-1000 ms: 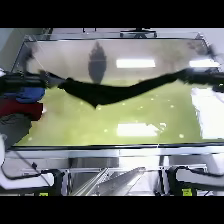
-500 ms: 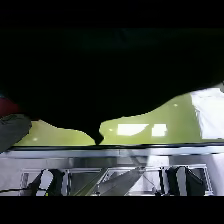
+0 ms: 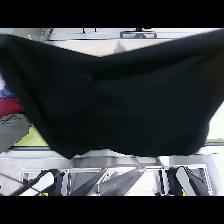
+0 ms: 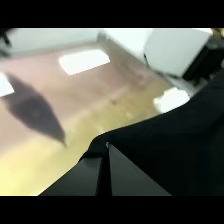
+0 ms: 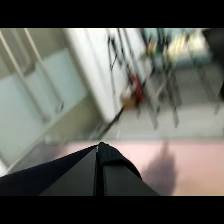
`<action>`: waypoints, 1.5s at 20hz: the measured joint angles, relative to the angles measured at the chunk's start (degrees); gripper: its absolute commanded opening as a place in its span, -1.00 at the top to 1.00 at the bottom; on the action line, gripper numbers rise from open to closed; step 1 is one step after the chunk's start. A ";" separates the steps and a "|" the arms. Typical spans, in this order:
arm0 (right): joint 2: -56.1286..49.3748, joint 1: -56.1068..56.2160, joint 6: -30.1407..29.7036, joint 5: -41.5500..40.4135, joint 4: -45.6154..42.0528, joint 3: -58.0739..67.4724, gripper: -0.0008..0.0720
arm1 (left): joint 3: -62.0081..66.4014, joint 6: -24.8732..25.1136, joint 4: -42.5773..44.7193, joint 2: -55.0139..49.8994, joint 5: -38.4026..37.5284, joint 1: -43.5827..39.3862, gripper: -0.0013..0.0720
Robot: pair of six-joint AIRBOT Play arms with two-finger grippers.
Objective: Fold the shirts.
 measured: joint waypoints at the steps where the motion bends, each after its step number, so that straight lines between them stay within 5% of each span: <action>1: -3.72 2.16 0.35 -0.28 -1.57 -1.60 0.92 | -1.03 0.00 3.32 -3.48 1.64 -2.99 0.90; 5: -22.56 9.46 -0.37 -6.14 -4.92 -5.66 0.92 | -1.53 -0.26 13.18 -22.25 9.11 -10.21 0.91; 12: -52.28 13.09 -7.04 -10.67 5.27 -1.42 0.92 | 12.50 -1.51 16.57 -52.00 15.34 -12.13 0.90; 19: -64.17 13.33 -5.42 -10.56 7.96 11.52 0.92 | 12.63 0.09 17.00 -55.76 23.39 -11.50 0.92; 30: -66.01 11.89 1.90 -5.81 -6.58 14.56 0.92 | 12.52 -2.36 22.25 -55.58 16.85 -11.67 0.93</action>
